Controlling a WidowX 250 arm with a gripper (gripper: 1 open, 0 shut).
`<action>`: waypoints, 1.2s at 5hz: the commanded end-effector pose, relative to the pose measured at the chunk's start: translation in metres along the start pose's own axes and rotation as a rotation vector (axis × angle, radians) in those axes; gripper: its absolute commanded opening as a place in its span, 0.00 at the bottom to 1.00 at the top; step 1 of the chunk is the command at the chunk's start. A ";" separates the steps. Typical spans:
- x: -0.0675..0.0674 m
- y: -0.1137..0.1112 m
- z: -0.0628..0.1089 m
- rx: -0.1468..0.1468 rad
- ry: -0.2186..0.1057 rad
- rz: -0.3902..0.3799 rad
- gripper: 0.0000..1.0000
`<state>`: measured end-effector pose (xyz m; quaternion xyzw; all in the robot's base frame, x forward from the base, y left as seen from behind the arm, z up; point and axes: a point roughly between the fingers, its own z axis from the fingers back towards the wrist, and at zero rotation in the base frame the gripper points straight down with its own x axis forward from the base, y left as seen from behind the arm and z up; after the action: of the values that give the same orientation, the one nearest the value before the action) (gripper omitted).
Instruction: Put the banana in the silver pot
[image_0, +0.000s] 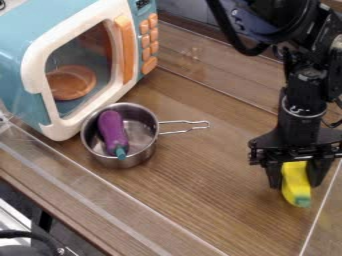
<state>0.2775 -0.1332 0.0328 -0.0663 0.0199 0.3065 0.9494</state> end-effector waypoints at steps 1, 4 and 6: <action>-0.008 0.000 0.017 -0.025 -0.032 0.061 0.00; -0.016 0.018 0.086 -0.039 0.002 -0.048 0.00; -0.004 0.052 0.138 -0.060 0.013 -0.075 0.00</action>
<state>0.2413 -0.0730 0.1516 -0.0870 0.0353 0.2758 0.9566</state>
